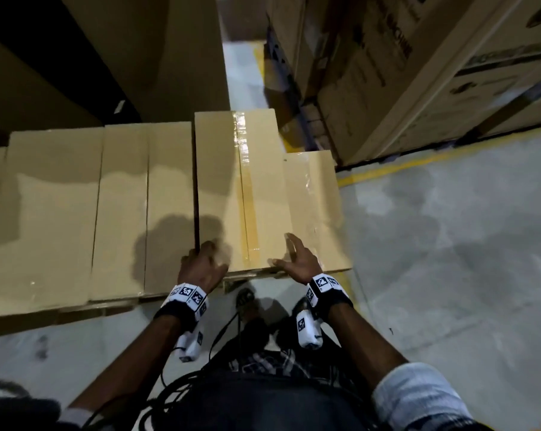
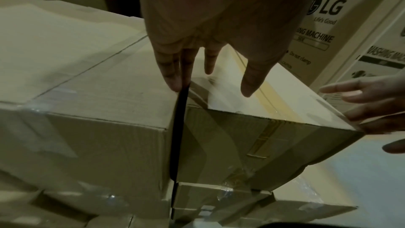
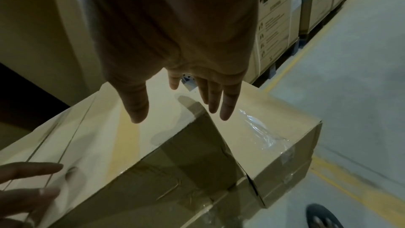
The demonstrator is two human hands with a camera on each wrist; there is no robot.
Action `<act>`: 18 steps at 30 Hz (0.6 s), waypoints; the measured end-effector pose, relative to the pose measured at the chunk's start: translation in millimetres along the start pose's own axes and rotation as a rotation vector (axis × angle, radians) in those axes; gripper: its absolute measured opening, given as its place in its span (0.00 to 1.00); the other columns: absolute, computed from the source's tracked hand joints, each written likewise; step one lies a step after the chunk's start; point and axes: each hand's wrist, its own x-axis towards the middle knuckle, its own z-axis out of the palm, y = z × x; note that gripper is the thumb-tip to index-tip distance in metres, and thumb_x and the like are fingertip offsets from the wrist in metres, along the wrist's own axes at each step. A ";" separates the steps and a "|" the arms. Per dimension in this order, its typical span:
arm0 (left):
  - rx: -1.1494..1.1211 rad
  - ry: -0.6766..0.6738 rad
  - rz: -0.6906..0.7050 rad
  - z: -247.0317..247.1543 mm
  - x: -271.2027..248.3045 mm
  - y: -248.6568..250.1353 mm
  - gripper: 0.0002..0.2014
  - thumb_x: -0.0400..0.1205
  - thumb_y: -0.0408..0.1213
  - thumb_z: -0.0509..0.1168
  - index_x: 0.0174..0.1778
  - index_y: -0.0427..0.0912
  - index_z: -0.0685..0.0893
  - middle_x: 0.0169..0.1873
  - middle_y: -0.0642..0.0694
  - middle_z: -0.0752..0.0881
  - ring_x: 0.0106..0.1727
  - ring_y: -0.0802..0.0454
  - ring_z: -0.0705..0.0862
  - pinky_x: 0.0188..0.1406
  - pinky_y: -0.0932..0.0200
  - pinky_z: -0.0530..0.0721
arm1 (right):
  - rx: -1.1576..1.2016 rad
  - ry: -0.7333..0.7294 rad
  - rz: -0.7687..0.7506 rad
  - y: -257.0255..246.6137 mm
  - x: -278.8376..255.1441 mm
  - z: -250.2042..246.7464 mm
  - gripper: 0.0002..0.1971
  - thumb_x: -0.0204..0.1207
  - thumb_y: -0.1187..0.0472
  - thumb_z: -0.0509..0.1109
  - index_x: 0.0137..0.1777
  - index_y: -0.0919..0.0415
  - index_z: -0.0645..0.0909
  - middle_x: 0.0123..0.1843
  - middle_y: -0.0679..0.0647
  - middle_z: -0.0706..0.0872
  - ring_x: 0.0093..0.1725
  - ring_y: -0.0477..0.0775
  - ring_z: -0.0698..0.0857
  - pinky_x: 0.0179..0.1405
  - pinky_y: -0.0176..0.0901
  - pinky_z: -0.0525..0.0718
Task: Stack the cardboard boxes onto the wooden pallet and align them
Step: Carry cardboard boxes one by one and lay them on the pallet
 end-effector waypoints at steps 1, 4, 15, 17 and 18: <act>0.014 -0.012 -0.006 2.0 0.0 0.9 0.37 0.77 0.60 0.71 0.81 0.53 0.70 0.68 0.39 0.85 0.65 0.33 0.81 0.64 0.44 0.75 | 0.004 -0.046 -0.014 0.5 2.3 -2.0 0.49 0.76 0.42 0.80 0.91 0.49 0.57 0.88 0.52 0.68 0.82 0.59 0.73 0.79 0.49 0.71; 0.109 -0.063 -0.087 5.4 -4.4 11.2 0.46 0.70 0.75 0.64 0.84 0.62 0.62 0.73 0.39 0.81 0.69 0.31 0.77 0.66 0.42 0.77 | 0.007 -0.140 -0.024 -0.9 7.8 -7.0 0.52 0.74 0.35 0.79 0.92 0.47 0.56 0.89 0.50 0.67 0.82 0.57 0.74 0.81 0.55 0.73; -0.040 0.015 -0.122 41.9 -15.7 61.1 0.52 0.65 0.88 0.59 0.84 0.67 0.62 0.73 0.41 0.83 0.72 0.34 0.79 0.73 0.38 0.73 | -0.161 -0.116 0.028 0.4 15.7 -79.2 0.46 0.75 0.20 0.61 0.87 0.45 0.65 0.87 0.50 0.72 0.84 0.66 0.72 0.81 0.56 0.68; -0.092 -0.020 -0.107 44.6 -18.8 70.6 0.48 0.70 0.80 0.66 0.85 0.65 0.64 0.71 0.37 0.82 0.71 0.33 0.78 0.72 0.40 0.76 | -0.152 -0.104 0.048 12.5 19.3 -88.0 0.45 0.75 0.20 0.62 0.87 0.45 0.66 0.86 0.49 0.73 0.83 0.65 0.72 0.81 0.56 0.68; -0.127 -0.040 -0.105 45.2 -18.9 73.2 0.47 0.72 0.77 0.69 0.86 0.64 0.64 0.71 0.36 0.82 0.71 0.33 0.79 0.71 0.41 0.77 | -0.147 -0.104 0.050 18.5 20.7 -89.7 0.46 0.74 0.20 0.63 0.86 0.45 0.66 0.85 0.50 0.75 0.83 0.64 0.73 0.80 0.55 0.69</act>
